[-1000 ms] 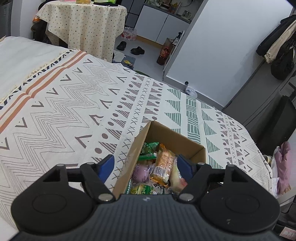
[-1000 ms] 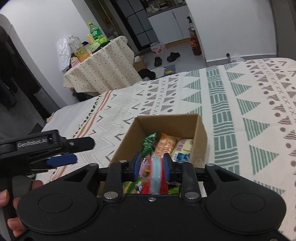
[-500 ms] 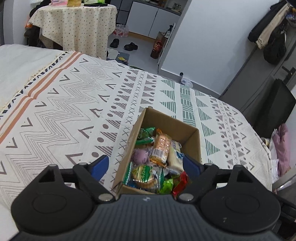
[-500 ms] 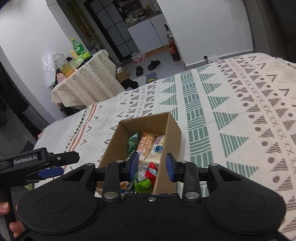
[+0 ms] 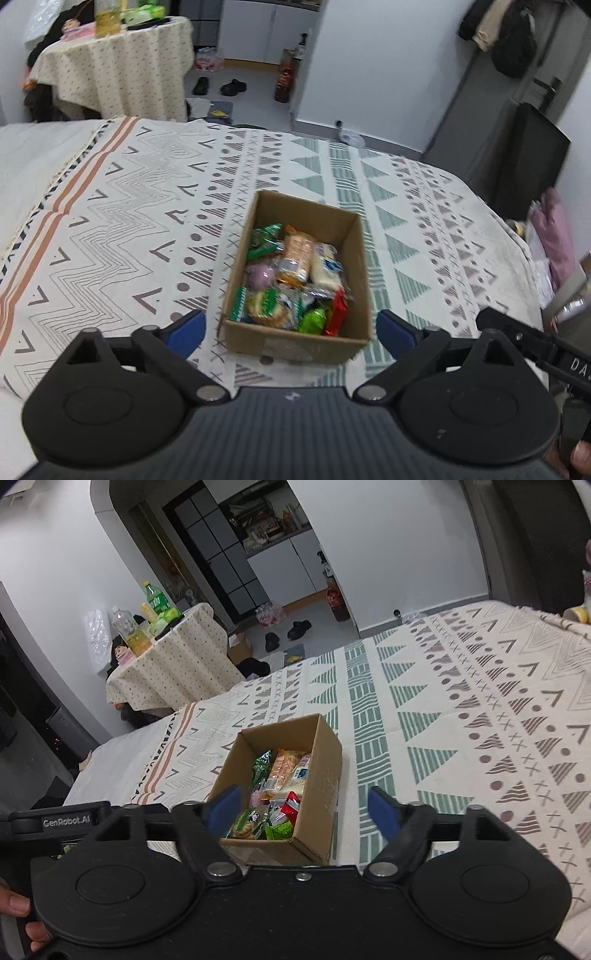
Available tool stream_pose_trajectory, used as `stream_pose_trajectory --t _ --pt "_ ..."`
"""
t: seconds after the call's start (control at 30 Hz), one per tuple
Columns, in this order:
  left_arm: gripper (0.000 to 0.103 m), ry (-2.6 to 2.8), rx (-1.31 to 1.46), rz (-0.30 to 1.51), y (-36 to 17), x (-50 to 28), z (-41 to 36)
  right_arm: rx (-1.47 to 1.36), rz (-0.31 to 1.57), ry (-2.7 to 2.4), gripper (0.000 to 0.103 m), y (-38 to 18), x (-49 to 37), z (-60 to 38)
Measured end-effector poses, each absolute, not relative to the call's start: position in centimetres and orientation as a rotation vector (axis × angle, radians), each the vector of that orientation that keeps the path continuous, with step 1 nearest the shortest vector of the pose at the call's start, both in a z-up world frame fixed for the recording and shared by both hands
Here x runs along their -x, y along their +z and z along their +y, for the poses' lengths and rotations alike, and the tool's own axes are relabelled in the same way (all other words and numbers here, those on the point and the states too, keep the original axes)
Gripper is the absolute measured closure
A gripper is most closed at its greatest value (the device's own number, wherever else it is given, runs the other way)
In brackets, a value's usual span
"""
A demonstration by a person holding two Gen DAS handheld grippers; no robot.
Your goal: Organize snacks
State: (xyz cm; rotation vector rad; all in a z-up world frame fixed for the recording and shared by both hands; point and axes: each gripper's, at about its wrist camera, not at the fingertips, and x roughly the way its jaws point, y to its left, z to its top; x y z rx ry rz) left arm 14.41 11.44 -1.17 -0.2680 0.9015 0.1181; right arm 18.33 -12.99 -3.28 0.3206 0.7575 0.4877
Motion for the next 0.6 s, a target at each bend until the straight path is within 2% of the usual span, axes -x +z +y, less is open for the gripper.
stream_pose_trajectory --t 0.23,0.6 --pt "0.000 0.106 0.216 0.886 0.9 -12.3 9.5 -0.317 0.711 0.470 0.000 -1.1 -16.1 -15.1" --pt "0.000 0.105 0.174 0.838 3.8 -9.0 8.3 -0.301 0.694 0.466 0.000 0.9 -12.7 -17.3"
